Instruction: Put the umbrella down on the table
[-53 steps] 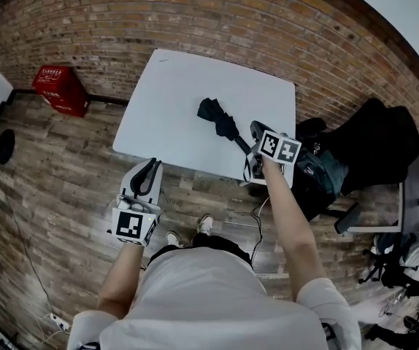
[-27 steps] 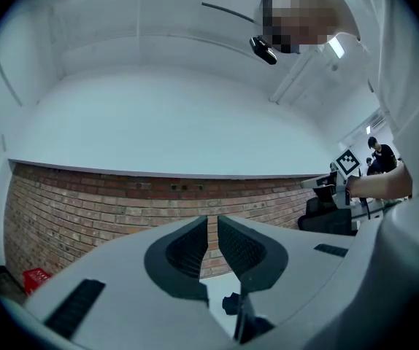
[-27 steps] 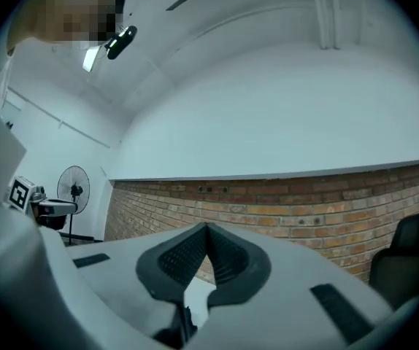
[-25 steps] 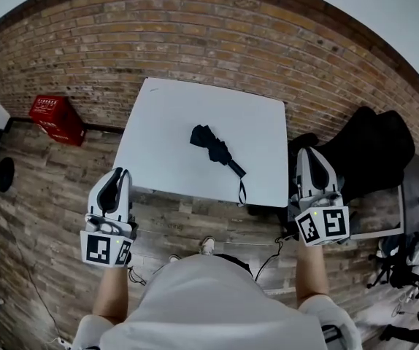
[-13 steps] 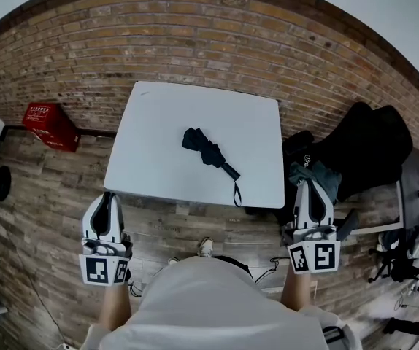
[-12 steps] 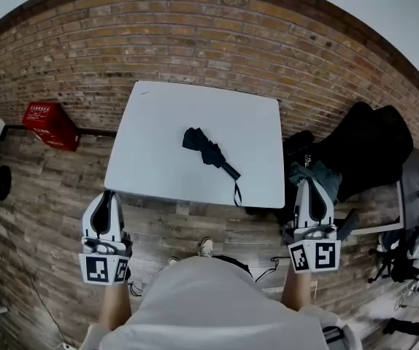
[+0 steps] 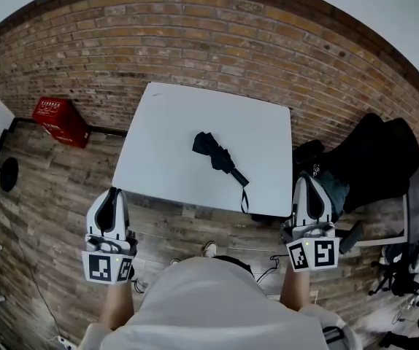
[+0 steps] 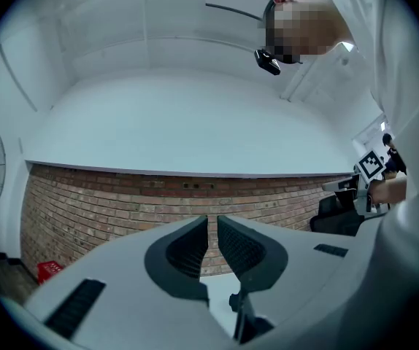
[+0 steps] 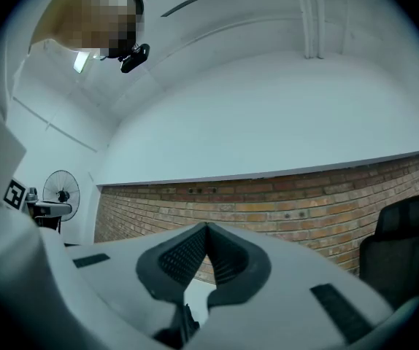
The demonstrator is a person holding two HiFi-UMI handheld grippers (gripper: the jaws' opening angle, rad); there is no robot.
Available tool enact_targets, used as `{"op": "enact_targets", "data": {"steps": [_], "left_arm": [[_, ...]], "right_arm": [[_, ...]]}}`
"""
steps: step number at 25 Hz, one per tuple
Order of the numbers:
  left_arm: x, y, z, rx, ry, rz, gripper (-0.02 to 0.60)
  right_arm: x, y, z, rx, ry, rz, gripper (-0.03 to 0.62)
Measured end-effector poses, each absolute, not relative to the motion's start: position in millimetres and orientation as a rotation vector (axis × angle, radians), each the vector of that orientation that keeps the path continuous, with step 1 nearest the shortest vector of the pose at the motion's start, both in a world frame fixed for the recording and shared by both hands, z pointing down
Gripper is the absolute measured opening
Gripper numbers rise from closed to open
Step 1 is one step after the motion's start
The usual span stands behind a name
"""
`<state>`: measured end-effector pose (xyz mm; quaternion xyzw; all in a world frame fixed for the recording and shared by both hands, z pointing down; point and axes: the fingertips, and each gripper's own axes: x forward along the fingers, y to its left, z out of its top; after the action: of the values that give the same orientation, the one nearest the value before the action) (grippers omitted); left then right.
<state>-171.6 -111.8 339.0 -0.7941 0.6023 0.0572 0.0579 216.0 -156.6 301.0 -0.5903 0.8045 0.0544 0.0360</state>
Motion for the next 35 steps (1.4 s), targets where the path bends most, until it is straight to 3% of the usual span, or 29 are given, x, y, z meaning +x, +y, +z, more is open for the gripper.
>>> {"op": "enact_targets", "data": {"steps": [35], "left_arm": [[-192.1, -67.2, 342.4, -2.481, 1.767, 0.137, 0.06]], "right_arm": [[152.4, -101.1, 319.7, -1.738, 2.616, 0.13, 0.018]]}}
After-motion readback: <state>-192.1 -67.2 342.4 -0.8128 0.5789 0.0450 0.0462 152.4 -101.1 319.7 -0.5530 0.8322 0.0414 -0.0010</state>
